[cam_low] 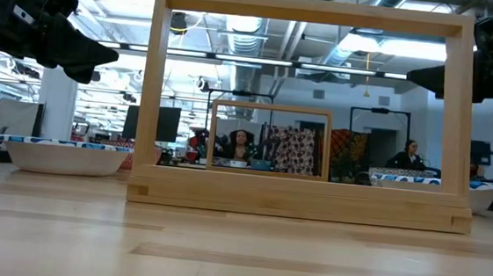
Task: Place and stack bowls onto a shelf
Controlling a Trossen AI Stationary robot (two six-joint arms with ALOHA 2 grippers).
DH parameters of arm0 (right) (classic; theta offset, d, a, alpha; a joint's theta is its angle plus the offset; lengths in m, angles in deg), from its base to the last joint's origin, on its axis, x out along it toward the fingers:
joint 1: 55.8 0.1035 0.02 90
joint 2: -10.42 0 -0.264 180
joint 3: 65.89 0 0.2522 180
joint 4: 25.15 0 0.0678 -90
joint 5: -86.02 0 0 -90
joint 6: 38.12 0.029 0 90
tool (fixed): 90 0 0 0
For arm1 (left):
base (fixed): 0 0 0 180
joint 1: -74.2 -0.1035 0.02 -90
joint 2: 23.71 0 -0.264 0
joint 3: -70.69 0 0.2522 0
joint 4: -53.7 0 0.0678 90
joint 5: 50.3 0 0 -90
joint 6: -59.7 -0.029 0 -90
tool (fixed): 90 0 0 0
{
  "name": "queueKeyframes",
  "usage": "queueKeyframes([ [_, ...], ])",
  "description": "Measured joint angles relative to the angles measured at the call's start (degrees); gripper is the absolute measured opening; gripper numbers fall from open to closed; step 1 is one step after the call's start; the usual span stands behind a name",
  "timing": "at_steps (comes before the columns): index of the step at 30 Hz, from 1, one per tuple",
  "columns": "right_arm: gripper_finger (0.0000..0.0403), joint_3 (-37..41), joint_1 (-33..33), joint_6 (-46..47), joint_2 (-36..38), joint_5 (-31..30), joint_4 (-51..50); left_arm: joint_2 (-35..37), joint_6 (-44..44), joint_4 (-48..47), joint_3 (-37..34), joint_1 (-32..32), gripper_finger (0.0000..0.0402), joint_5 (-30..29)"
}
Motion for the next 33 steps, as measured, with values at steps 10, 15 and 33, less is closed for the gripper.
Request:
queueKeyframes([
  [10,0.0072,0.0,0.0,1.3,0.0,0.0,0.6,0.0,0.0,0.0,0.0,0.0,0.0000,0.0],
  [15,0.0072,0.0,0.0,22.8,0.1,-0.4,19.6,0.0,0.0,0.0,0.0,0.0,0.0000,0.0],
  [33,0.0072,-11.6,-4.2,45.4,-20.1,-26.1,32.3,0.0,0.0,0.0,0.0,0.0,0.0000,0.0],
])
